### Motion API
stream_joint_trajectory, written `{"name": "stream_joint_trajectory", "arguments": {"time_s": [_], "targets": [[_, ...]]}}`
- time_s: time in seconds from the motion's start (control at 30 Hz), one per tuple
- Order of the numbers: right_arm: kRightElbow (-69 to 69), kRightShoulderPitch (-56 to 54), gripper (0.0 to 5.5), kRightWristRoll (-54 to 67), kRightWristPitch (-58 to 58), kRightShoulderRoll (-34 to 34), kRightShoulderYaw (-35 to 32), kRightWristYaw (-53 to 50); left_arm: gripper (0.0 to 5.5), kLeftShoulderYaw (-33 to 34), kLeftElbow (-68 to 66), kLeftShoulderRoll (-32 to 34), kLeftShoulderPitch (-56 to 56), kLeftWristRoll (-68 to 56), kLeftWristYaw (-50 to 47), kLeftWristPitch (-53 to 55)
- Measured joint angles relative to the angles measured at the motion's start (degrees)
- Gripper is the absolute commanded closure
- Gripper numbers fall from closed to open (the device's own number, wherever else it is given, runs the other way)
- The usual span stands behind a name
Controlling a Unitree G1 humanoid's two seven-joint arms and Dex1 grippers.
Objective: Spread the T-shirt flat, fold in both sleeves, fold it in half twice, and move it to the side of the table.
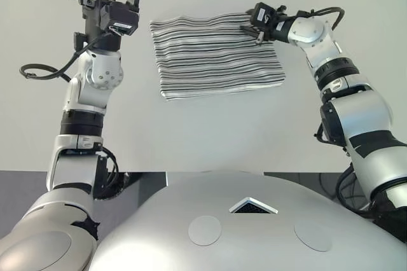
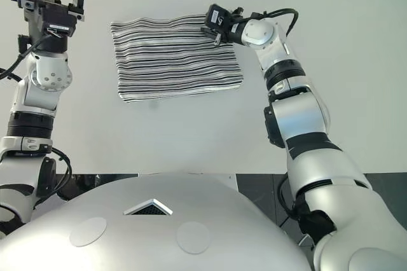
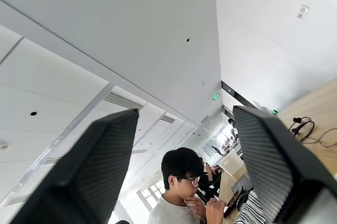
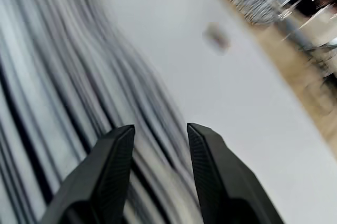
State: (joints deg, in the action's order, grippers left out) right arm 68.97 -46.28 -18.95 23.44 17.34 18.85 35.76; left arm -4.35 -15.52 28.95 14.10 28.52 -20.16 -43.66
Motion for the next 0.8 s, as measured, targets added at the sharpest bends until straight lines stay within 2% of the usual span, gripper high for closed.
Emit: {"name": "stream_joint_trajectory", "arguments": {"time_s": [0.17,0.27,0.37,0.47,0.6,0.7,0.8], "targets": [[2.44,-5.55,3.62,-8.49,-0.44,2.37,7.99,0.69,2.19,-0.11,0.71,-0.95,-0.39,-0.81,3.38,1.13],[2.51,-7.02,3.62,-12.82,-0.09,9.01,11.7,2.71,2.19,-0.14,1.33,-1.12,-0.65,-0.66,4.78,2.5],[-0.69,-6.05,3.62,-14.81,3.01,17.86,13.73,10.1,2.19,-0.32,2.86,-1.16,-2.06,1.18,5.9,3.78],[-17.71,2.3,3.62,-11.68,4.22,26.63,12.72,19.44,2.19,-0.27,4.37,-1.44,-2.58,1.38,6.2,4.97],[-46.58,16.32,3.62,-5.9,-2.06,34.25,10.44,27.01,2.19,0.06,4.69,-1.76,-2.6,1.29,6.27,5.94],[-66.5,25.21,3.62,-2.79,-10.74,34.97,10.81,31.83,2.19,0.07,5.07,-1.69,-2.6,1.13,8.42,7.09],[-76.87,29.79,3.62,0.62,-18.61,30.73,12.69,34.32,2.19,-0.33,6.74,-1.14,-2.59,0.88,11.64,7.14]]}}
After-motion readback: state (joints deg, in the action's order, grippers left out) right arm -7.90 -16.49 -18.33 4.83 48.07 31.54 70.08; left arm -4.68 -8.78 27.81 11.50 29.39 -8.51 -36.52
